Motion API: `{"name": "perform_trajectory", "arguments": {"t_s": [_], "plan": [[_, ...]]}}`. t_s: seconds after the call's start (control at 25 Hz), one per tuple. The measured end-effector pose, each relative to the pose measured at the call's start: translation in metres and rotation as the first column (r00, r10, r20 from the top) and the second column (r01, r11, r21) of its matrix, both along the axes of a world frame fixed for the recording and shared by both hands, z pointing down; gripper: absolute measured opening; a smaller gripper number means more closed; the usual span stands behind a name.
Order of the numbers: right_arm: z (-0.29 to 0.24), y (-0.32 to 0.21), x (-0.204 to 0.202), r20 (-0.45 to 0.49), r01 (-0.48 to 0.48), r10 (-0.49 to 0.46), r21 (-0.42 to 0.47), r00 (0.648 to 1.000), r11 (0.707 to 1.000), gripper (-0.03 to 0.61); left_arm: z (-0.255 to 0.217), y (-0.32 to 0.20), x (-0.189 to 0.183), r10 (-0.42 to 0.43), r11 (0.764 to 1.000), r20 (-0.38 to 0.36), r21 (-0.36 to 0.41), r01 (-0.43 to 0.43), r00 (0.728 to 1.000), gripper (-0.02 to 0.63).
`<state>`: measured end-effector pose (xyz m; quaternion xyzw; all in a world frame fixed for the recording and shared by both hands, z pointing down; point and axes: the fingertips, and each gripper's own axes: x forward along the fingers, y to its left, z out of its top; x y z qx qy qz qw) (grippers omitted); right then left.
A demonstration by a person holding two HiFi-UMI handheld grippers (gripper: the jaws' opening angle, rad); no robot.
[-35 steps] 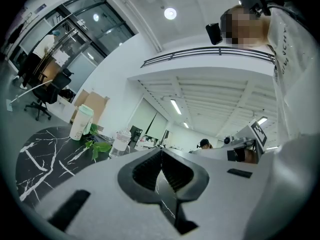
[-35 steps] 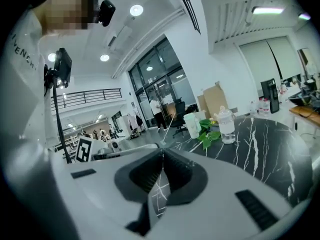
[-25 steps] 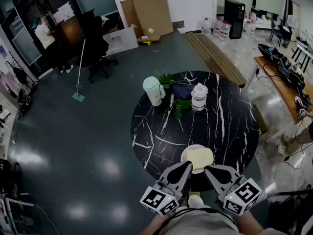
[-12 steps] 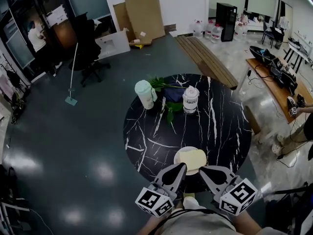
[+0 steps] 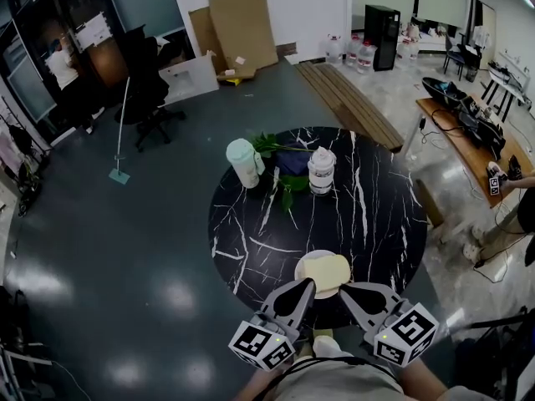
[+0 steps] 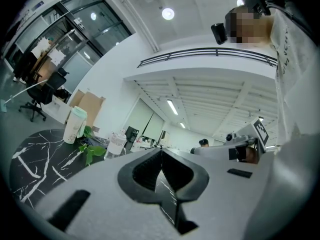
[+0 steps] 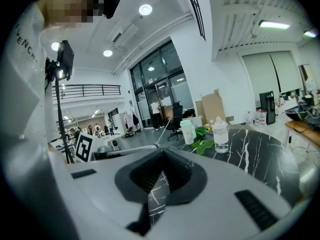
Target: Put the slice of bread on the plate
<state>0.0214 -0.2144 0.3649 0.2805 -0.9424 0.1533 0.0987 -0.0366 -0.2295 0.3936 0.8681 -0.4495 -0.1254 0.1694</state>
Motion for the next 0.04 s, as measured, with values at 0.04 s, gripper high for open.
{"name": "perform_trajectory", "arguments": {"t_s": [0.04], "plan": [[0.0008, -0.0004, 0.0003, 0.0, -0.001, 0.001, -0.002, 1.0, 1.0, 0.011, 0.001, 0.0, 0.0, 0.0, 1.0, -0.001, -0.001, 0.0, 1.0, 0.008]]}}
